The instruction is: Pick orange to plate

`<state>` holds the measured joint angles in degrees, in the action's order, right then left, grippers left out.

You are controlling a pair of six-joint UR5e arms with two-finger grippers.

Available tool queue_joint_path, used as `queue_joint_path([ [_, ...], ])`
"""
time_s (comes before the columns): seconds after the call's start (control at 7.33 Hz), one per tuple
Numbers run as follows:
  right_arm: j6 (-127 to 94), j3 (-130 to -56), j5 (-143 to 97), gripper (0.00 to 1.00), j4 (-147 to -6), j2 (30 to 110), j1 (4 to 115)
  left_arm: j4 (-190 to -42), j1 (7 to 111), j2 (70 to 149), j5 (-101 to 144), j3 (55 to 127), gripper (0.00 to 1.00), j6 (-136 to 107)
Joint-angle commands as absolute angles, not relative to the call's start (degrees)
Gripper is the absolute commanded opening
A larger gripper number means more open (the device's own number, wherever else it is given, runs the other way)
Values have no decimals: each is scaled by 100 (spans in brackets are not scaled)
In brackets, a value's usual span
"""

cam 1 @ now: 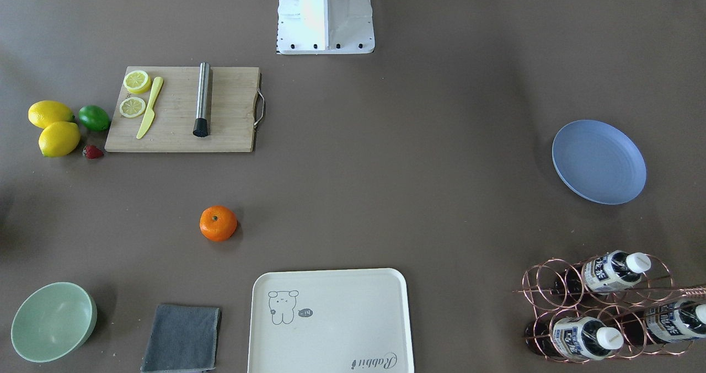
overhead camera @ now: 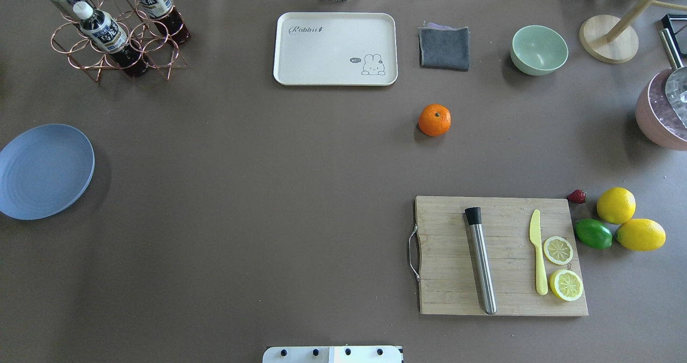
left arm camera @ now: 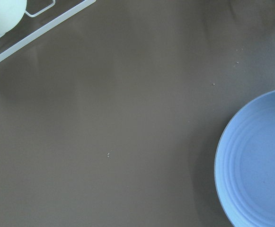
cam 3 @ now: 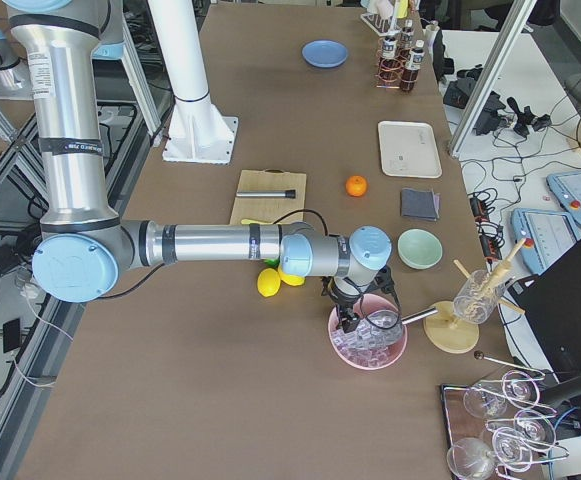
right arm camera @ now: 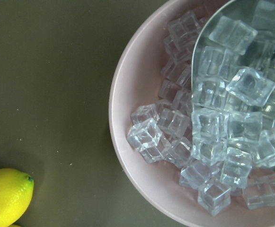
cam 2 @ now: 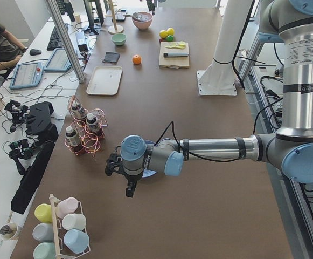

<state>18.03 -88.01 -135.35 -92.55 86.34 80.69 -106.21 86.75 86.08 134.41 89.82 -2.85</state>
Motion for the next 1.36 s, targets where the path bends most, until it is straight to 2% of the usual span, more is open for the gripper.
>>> queue_joint_path([
  [0.0,1802,-8772,-13535,100,-9255,8631,8033,-10652,8657,8605,13438,9000,98,-273],
  [0.27,1810,-8771,-13544,100,-9255,8622,7998,-10880,8649,8526,13447,8983,98,-299],
  [0.55,1811,-8780,-13587,100,-9246,8604,7963,-11046,8063,8648,13439,8974,97,-883],
  [0.95,1775,-8842,-13597,100,-9246,8604,7893,-13054,7421,8648,13430,8001,97,-2464],
  [1.23,1775,-8851,-13614,100,-9237,8613,7884,-13271,7164,8771,13177,7718,93,-2663],
])
